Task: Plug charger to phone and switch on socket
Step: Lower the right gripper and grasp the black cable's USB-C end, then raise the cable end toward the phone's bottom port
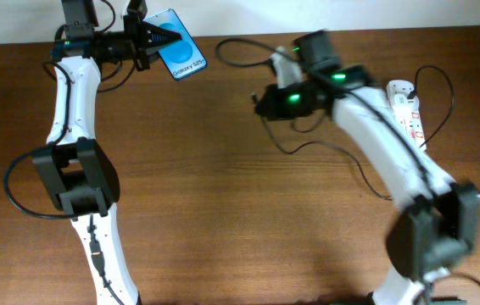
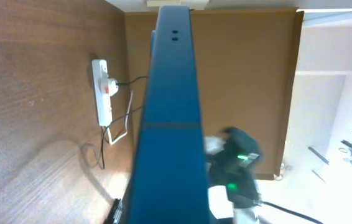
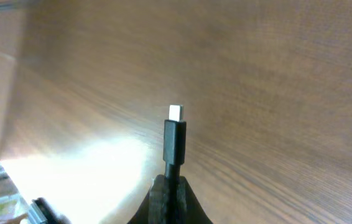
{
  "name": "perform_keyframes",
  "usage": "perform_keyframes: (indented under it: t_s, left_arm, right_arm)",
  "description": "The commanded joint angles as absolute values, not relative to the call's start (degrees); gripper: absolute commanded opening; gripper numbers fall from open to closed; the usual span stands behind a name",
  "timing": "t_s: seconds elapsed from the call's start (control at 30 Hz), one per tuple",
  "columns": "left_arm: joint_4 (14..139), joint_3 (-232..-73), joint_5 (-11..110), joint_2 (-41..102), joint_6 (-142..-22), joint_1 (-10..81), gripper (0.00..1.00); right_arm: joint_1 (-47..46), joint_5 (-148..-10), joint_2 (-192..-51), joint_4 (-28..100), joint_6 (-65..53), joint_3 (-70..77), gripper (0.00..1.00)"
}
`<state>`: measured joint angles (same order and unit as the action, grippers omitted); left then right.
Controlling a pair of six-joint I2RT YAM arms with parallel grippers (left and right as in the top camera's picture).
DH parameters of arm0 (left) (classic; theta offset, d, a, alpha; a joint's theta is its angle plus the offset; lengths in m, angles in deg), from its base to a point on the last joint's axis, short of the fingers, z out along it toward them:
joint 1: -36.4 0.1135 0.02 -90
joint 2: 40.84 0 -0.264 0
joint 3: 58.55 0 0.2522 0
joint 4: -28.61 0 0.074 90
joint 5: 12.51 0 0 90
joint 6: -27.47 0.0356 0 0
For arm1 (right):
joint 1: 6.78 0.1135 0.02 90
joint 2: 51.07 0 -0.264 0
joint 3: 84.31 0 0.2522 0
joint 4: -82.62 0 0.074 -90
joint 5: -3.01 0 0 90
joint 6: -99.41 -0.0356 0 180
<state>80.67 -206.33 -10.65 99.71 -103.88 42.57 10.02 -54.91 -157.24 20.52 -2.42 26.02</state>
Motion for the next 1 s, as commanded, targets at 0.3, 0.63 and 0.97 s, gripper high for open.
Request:
perform_keyframes:
  t_s: [0.3,0.63,0.97]
  left_arm:
    - [81.7,-206.6,-12.7,98.0,-100.1,35.7,0.0]
    - [81.7,-206.6,-12.5,98.0,-98.9,27.9,0.0]
    - [81.7,-206.6,-11.0,98.0,-99.4,27.9,0.0]
  right_arm:
    - [7.1,-45.6,-127.5,28.4,-2.9,0.3,0.04]
    - [7.1,-46.5,-127.7,31.6,-7.2,-1.1,0.04]
    - [14.0,-53.2,-134.7,43.9,-20.2,-1.1,0.04]
